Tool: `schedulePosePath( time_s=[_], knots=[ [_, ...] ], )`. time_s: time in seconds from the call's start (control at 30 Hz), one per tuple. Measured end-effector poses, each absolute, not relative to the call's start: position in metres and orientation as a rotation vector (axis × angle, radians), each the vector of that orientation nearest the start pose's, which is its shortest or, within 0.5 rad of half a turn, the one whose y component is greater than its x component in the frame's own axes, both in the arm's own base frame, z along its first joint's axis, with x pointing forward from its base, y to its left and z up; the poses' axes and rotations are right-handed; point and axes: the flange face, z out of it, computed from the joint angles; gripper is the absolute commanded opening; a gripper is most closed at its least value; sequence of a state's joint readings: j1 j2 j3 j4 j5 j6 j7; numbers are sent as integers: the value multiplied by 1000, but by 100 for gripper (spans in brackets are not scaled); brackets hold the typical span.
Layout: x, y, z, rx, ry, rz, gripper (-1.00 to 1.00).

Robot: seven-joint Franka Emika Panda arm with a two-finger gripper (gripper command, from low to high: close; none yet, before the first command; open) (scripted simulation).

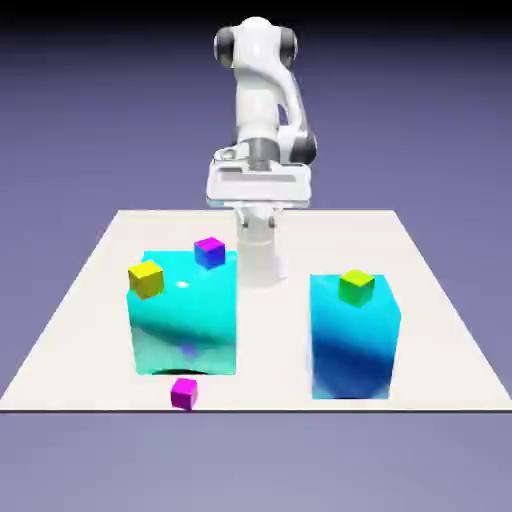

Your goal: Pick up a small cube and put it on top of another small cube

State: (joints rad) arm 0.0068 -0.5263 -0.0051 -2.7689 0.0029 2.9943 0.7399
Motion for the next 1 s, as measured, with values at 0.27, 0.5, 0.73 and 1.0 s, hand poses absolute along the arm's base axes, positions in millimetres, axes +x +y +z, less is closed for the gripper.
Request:
schedulePosePath(
  time_s=[0.27, 0.5, 0.73, 1.0],
  knots=[
    [480, -33, 421, -2668, 1158, -619, 0],
    [536, -71, 373, -2756, 1307, -263, 0],
    [578, -105, 312, -2802, 1422, 118, 0],
    [603, -146, 230, -2791, 1526, 576, 0]
  ],
)
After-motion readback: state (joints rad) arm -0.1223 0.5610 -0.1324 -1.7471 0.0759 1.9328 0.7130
